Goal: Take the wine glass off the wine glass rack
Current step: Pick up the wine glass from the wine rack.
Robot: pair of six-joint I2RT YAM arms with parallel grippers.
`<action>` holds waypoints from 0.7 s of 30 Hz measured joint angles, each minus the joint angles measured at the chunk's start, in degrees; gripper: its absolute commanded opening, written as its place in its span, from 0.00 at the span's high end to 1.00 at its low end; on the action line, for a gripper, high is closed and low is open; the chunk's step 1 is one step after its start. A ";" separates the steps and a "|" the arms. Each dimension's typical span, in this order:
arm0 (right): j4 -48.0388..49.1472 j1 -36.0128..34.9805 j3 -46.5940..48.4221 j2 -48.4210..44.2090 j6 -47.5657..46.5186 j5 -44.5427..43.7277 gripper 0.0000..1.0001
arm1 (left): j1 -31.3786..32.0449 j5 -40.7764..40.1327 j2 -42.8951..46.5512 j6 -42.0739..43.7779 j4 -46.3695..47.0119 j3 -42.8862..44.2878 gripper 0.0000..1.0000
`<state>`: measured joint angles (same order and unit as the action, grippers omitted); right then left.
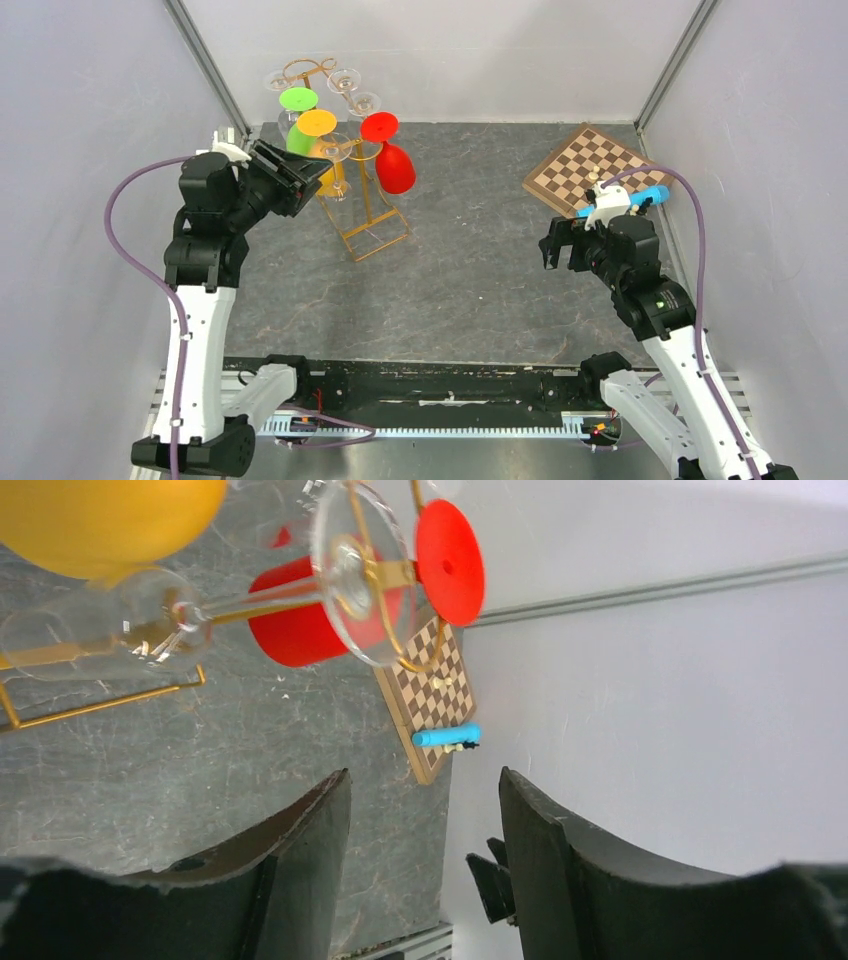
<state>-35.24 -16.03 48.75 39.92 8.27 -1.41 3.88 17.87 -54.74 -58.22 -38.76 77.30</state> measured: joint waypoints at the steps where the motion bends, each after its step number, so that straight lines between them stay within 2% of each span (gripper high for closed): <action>1: -0.11 0.00 0.00 -0.11 0.00 -0.02 0.02 | -1.73 2.01 -0.31 -0.46 0.35 -0.72 0.39; 9: -0.20 0.00 0.00 -0.17 0.00 -0.09 0.02 | -11.41 12.24 -2.93 -4.76 6.38 -7.98 0.44; 21: -0.22 -0.63 0.00 -0.09 -0.39 -0.13 0.02 | -15.67 18.18 -6.36 -9.70 13.40 -9.29 0.46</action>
<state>-35.46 -16.67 48.75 39.83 7.88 -1.54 -11.79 36.05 -61.10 -67.92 -25.36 68.01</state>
